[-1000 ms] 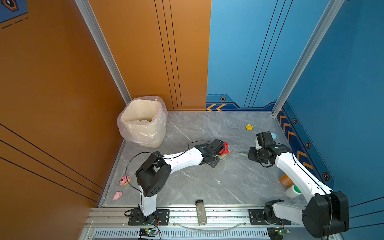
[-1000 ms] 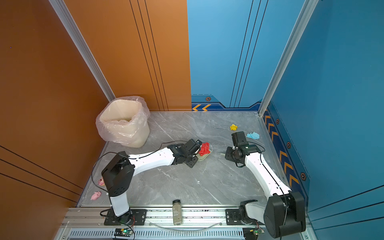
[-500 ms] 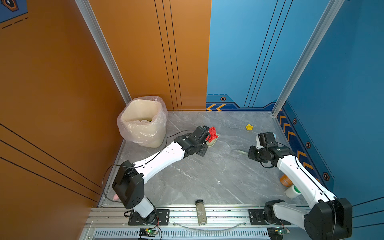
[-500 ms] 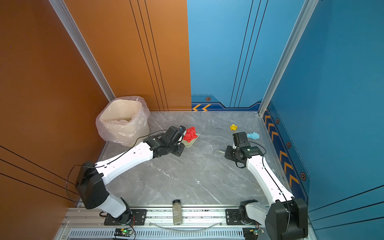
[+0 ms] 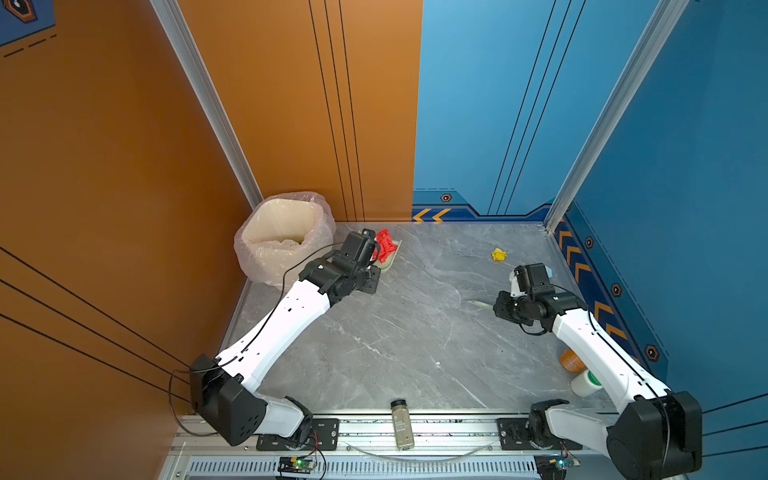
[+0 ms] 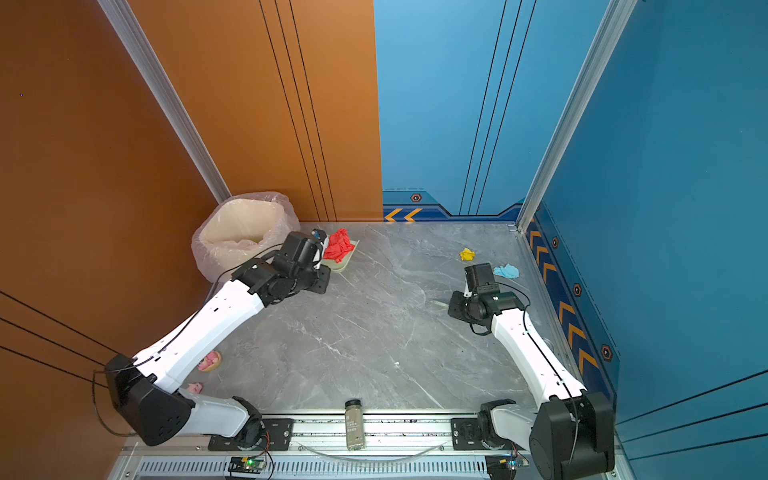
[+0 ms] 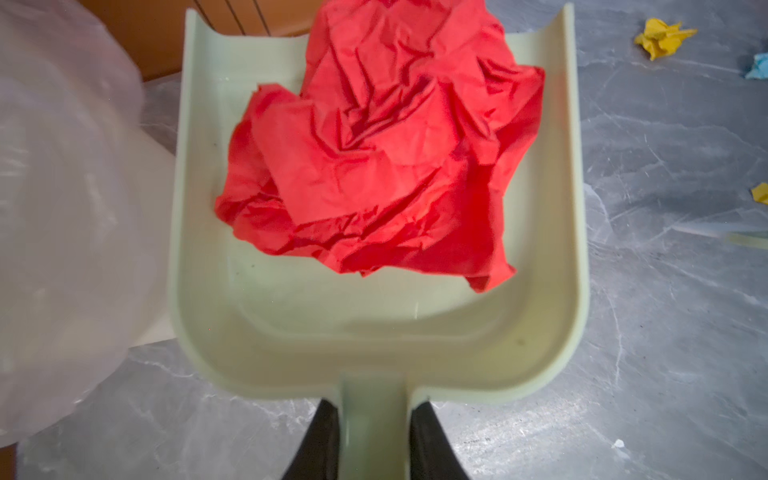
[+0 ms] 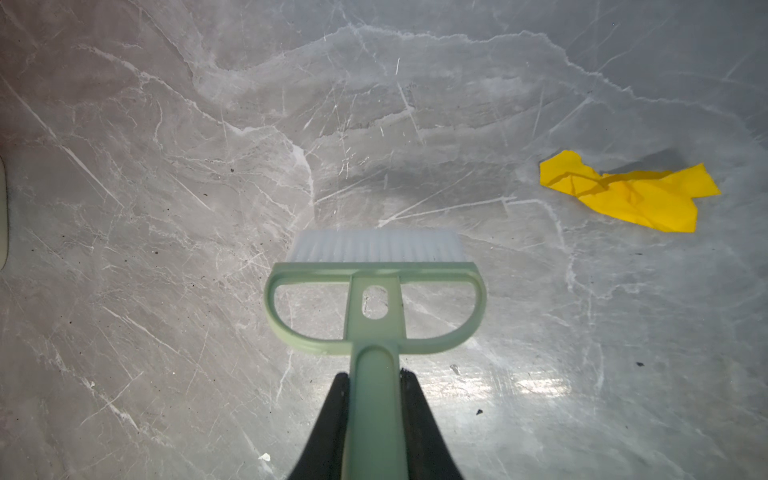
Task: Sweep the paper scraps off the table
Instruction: 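Carry the dustpan to the bin with the left gripper while the right draws back, then tilt the dustpan over the white bin with the left gripper to dump the red paper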
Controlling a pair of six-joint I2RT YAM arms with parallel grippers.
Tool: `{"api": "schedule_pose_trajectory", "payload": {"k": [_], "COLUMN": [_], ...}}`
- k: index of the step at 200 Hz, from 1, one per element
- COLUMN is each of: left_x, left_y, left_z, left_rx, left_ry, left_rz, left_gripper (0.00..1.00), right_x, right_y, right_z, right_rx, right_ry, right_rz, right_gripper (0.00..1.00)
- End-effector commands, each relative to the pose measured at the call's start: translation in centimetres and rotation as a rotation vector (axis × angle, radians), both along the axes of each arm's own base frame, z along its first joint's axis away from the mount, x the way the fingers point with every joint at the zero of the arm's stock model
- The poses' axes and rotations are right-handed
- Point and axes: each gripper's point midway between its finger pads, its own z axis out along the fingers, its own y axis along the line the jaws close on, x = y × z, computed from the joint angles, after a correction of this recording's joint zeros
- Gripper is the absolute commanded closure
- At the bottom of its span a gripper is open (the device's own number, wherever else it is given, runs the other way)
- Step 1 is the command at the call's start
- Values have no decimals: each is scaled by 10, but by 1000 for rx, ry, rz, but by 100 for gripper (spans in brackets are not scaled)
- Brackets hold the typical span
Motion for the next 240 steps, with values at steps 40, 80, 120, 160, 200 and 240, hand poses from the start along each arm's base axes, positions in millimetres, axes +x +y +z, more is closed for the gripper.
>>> {"api": "schedule_pose_trajectory", "payload": {"k": [40, 80, 120, 160, 200, 240], "left_x": [14, 24, 36, 48, 58, 64], "left_y": [60, 77, 94, 99, 97, 100], "left_z": [63, 84, 85, 84, 93, 109], "left_rx": [-40, -105, -227, -365, -605, -818], "left_ry": [-126, -156, -127, -108, -103, -150], "left_rz": [131, 159, 221, 238, 219, 212], "left_gripper": [100, 100, 100, 100, 100, 100], "right_x": [5, 6, 6, 7, 6, 5], "right_y": [6, 7, 7, 7, 6, 5], "right_z": [-2, 1, 2, 3, 5, 4], "right_rx": [25, 22, 21, 19, 15, 12], "right_ry": [10, 5, 5, 3, 1, 3], "right_rz": [8, 10, 10, 10, 9, 11], "right_gripper": [100, 100, 100, 100, 100, 100]}}
